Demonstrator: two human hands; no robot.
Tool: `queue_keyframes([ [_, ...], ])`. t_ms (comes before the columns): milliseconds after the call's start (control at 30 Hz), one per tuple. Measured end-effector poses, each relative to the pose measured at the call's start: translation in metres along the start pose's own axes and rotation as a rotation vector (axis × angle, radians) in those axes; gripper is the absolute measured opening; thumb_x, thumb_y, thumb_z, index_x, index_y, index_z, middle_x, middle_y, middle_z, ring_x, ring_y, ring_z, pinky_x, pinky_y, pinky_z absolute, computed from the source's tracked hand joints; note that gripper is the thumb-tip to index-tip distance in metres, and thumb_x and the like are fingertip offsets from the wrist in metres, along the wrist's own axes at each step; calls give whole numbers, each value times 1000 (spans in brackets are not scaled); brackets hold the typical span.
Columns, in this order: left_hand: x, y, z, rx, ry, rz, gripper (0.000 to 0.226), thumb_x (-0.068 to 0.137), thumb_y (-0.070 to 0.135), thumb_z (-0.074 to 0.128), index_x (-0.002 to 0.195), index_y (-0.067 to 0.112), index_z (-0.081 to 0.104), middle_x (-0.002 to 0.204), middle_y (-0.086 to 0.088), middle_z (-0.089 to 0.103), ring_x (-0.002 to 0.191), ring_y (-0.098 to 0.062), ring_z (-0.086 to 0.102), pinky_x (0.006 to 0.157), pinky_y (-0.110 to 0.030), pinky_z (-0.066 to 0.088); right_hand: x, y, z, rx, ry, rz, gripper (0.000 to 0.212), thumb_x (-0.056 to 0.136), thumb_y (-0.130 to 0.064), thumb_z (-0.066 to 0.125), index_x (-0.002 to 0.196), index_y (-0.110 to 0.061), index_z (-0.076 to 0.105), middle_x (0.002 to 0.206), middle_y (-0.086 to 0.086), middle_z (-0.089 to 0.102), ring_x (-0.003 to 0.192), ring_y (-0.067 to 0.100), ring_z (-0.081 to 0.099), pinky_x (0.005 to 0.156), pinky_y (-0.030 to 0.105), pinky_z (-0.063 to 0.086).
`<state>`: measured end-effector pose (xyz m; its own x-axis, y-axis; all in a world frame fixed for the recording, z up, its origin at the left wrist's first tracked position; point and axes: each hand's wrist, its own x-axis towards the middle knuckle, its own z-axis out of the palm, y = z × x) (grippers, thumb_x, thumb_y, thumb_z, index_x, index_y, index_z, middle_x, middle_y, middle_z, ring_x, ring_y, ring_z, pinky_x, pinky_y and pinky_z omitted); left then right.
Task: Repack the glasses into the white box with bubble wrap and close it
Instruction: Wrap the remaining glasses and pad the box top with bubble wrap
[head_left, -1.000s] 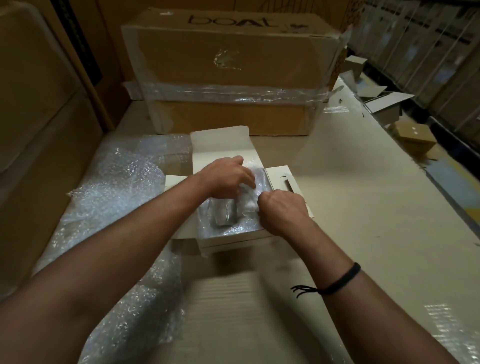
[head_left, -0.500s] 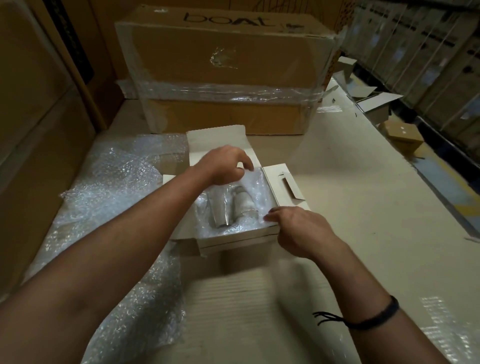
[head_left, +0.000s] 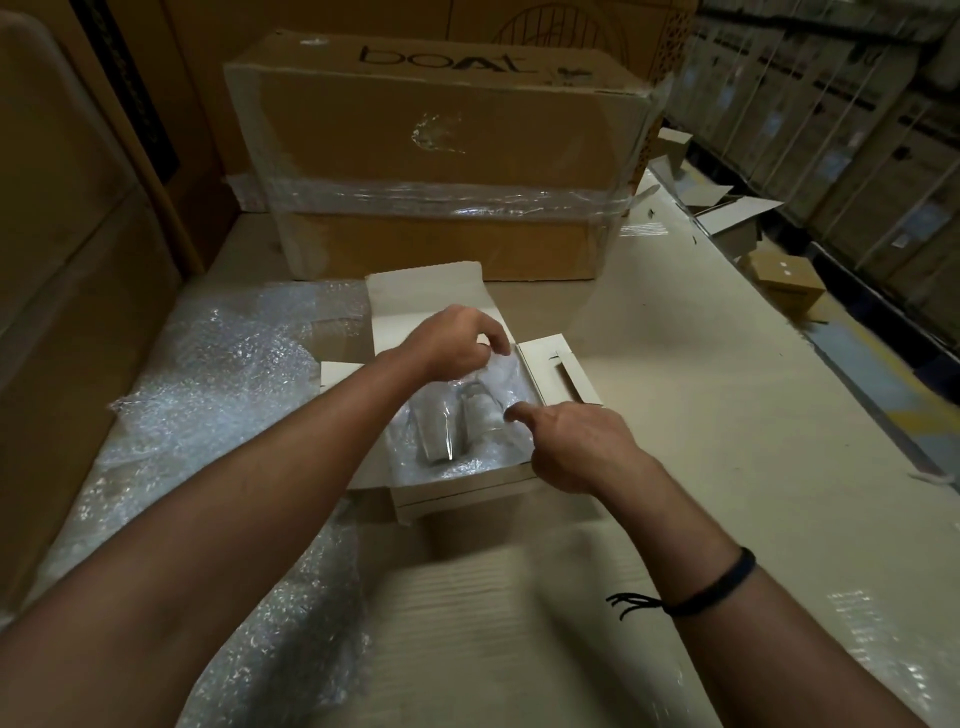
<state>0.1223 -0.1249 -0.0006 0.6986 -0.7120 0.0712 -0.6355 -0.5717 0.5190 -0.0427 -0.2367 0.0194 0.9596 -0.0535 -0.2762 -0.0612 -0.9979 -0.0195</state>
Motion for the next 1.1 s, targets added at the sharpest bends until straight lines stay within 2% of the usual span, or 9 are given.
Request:
queue_keyframes([
  [67, -1, -1, 0, 36, -39, -4, 36, 79, 3, 51, 97, 23, 75, 110, 3, 70, 100, -15, 61, 89, -35, 50, 1, 1, 1, -29, -8, 24, 50, 91, -17, 38, 138, -35, 38, 121, 5, 61, 103, 28, 60, 76, 35, 44],
  [200, 0, 1, 10, 217, -400, 24, 39, 87, 12, 48, 117, 27, 69, 132, 6, 61, 118, -15, 54, 101, -36, 41, 4, 0, 2, -61, -42, 50, 44, 91, -19, 38, 134, -27, 46, 124, 5, 61, 108, 28, 60, 83, 36, 46],
  [333, 8, 0, 16, 333, -494, 32, 41, 91, 19, 43, 120, 36, 66, 138, 11, 55, 123, -13, 50, 105, -40, 37, 2, 1, -5, -21, -22, 43, 45, 89, -17, 42, 130, -30, 53, 127, 3, 60, 109, 26, 61, 87, 38, 48],
  [500, 4, -1, 11, 130, -240, 33, 45, 77, 1, 47, 105, 25, 75, 118, 5, 68, 107, -16, 61, 87, -29, 47, -9, 3, -9, -21, 90, 54, 34, 87, -15, 44, 114, -26, 62, 117, 2, 64, 101, 28, 63, 79, 34, 47],
  [633, -3, 0, 10, 113, 113, 146, 30, 70, 20, 47, 81, 20, 75, 92, 4, 71, 82, -18, 60, 65, -28, 43, -6, -4, -3, -108, -44, 44, 30, 94, -22, 39, 119, -15, 54, 122, 8, 61, 107, 29, 59, 77, 34, 39],
  [800, -2, 0, 18, 515, -155, 256, 46, 80, 35, 36, 112, 34, 69, 122, 13, 60, 102, -12, 37, 85, -35, 25, -1, -2, -12, -126, -112, 16, 28, 93, -22, 39, 116, -16, 55, 118, 6, 63, 98, 27, 60, 73, 32, 40],
  [867, -4, -3, 23, 601, -208, 271, 40, 90, 38, 36, 119, 39, 65, 125, 18, 55, 115, -15, 34, 99, -43, 20, -3, 0, -12, -92, -21, 9, 29, 92, -24, 41, 116, -17, 56, 116, 4, 64, 95, 26, 62, 72, 31, 40],
  [967, -3, -3, 27, 601, -266, 251, 34, 96, 39, 40, 118, 42, 65, 125, 21, 53, 123, -17, 29, 107, -50, 10, -1, 3, -10, -29, 158, -24, 36, 89, -25, 45, 123, -25, 57, 121, 1, 63, 104, 25, 64, 73, 32, 43],
  [1100, 5, 0, 19, 357, -272, 112, 44, 87, 14, 51, 118, 42, 65, 128, 15, 54, 119, -15, 29, 99, -40, 16, 10, -2, -4, -147, -27, -18, 37, 94, -24, 41, 130, -23, 51, 128, 3, 60, 111, 25, 61, 79, 35, 43],
])
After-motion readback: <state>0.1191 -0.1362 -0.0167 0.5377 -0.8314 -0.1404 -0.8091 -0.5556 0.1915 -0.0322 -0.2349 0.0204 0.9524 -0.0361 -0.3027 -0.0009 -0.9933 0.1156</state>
